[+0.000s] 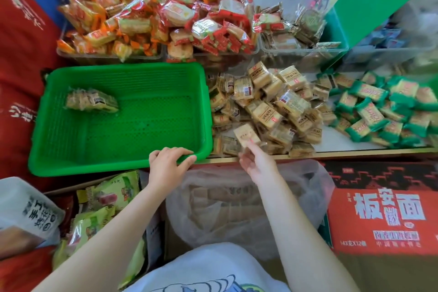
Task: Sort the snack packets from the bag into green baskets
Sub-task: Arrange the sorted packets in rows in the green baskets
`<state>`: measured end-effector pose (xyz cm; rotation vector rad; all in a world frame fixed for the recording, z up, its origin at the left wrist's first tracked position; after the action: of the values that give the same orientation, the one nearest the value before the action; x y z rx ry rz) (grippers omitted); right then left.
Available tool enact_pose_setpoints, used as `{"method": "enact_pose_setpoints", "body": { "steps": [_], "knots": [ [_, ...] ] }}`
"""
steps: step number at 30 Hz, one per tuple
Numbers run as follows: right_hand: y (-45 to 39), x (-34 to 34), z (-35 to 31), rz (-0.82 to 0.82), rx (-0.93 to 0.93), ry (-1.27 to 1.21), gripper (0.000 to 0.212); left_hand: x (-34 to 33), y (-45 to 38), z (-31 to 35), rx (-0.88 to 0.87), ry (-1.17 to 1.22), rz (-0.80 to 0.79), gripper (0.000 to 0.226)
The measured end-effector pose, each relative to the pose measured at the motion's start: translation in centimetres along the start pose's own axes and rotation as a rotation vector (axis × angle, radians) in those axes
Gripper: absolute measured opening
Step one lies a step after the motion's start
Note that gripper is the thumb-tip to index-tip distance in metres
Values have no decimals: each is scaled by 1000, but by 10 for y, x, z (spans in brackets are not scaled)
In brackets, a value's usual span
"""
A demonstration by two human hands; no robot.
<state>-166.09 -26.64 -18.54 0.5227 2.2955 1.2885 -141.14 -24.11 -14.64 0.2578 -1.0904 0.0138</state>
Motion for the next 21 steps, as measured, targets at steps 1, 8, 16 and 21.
{"method": "enact_pose_setpoints", "body": {
  "steps": [1,8,16,21],
  "knots": [
    [12,7,4,-34,16,17,24,1,-1,1,18,14,-25,26],
    [63,4,23,-446,161,335,18,15,46,38,184,667,-65,17],
    [17,11,42,-235,53,468,27,-52,91,-4,784,1339,-377,29],
    [-15,-11,60,-165,-131,316,37,-61,97,-21,872,1343,-329,32]
  ]
}}
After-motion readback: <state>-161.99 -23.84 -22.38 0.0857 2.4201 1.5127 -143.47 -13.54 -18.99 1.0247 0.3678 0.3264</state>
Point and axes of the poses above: each hand's wrist, its own y-axis away from the middle knuckle, its own x-axis out of the back of the hand, z = x × y, the point moved 7 cm from there along -y, towards the middle knuckle, and after that the axes turned 4 degrees about -y, right-handed, at the moved point
